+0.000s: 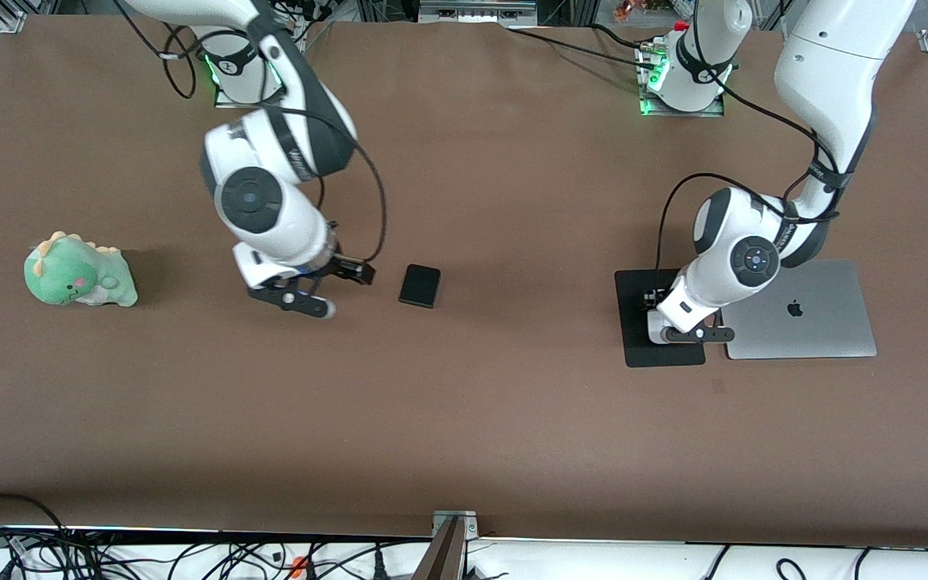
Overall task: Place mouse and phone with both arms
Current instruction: 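Carry the mouse to the pad while the right gripper reaches the phone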
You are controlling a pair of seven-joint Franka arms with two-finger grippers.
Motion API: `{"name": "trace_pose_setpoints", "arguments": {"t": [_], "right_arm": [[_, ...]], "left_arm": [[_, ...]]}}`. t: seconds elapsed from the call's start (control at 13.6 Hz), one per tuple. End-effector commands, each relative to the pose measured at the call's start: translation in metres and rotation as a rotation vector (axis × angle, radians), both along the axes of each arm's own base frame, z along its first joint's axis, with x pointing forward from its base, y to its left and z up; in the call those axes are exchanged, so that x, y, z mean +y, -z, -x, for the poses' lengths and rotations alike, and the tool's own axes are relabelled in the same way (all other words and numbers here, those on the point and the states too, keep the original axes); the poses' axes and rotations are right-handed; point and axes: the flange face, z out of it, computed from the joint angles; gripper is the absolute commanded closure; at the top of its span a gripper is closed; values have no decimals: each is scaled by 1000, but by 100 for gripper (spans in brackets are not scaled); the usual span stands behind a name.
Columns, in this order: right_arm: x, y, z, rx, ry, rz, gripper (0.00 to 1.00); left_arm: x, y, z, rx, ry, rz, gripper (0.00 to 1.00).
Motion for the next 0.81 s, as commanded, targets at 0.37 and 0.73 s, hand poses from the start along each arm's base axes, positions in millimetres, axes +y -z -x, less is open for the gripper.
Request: {"name": "trace_pose_setpoints", "arguments": {"t": [0.37, 0.73], "right_arm": [[88, 104, 29, -97, -70, -19, 0], [94, 157, 46, -137, -133, 9, 0]], "left_arm": [[4, -16, 3, -21, 37, -2, 0], [7, -92, -23, -39, 27, -22, 0]]}}
